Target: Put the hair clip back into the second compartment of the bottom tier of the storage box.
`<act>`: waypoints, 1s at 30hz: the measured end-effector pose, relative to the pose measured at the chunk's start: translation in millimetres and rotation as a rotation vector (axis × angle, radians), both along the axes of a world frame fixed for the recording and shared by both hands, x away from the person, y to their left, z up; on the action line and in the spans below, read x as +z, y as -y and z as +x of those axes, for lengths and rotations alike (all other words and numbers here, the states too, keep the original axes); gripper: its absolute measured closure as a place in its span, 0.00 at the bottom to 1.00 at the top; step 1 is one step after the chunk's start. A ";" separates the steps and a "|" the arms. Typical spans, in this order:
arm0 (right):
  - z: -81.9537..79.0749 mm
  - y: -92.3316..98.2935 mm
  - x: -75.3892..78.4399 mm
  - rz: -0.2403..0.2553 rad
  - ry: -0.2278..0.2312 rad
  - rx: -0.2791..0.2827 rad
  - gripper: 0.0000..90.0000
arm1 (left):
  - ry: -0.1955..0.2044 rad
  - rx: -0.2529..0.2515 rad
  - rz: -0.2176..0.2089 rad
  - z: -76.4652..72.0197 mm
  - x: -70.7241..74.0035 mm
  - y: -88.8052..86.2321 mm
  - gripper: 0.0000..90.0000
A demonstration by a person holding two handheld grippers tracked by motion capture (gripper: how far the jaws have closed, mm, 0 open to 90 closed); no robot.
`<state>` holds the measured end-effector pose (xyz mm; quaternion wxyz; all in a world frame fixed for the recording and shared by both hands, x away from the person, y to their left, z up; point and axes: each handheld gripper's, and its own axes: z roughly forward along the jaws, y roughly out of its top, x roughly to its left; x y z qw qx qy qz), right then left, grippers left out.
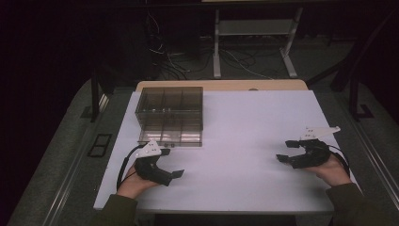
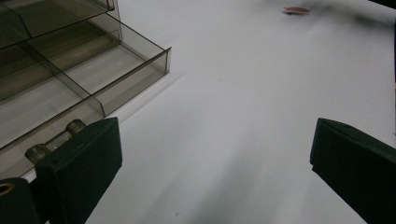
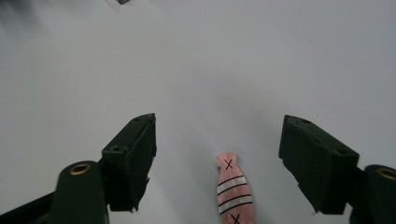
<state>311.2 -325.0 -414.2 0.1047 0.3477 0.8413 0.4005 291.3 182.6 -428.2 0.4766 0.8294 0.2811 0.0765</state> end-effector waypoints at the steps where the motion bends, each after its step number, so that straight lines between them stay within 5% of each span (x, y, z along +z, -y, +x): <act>1: 0.2 0.6 -0.5 -0.002 -0.001 -0.001 0.32 | 0.000 0.000 -0.001 0.0 0.0 -0.1 0.01; 30: 9.4 7.6 -22.9 -0.100 -0.073 0.033 0.63 | -0.006 -0.010 0.007 -0.1 -0.8 1.0 0.01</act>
